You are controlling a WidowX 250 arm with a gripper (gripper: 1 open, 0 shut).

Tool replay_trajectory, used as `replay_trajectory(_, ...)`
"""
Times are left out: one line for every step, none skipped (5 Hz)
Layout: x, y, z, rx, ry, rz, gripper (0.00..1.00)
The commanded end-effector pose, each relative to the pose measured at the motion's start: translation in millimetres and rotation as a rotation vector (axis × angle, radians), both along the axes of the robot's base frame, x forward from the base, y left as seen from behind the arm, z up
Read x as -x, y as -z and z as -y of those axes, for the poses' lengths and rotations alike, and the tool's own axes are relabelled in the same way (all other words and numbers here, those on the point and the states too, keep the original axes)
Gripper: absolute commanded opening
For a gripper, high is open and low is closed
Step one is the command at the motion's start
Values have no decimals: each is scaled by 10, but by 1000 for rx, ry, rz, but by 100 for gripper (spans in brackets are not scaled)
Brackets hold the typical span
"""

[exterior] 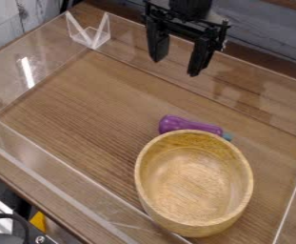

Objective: Remove the purple eggplant from inside the brown bowl and put it on the table

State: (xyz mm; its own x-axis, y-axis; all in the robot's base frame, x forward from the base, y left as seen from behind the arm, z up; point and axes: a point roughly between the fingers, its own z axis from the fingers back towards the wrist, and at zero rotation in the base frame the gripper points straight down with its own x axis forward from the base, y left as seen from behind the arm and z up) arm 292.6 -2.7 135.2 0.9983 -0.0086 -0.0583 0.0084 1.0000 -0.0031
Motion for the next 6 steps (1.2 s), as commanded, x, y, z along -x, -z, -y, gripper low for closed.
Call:
replay_trajectory(-8, 31, -67, 1, 106, -8, 100)
replay_trajectory(6, 96, -63, 13, 277, 3, 100)
replay_trajectory(-52, 307, 45, 18, 348, 10, 100)
replay_trajectory(-96, 530, 153, 20, 407, 25, 100)
replay_trajectory(-88, 596, 189, 18, 477, 53, 100)
replay_trajectory(-91, 635, 206, 18, 533, 66, 100)
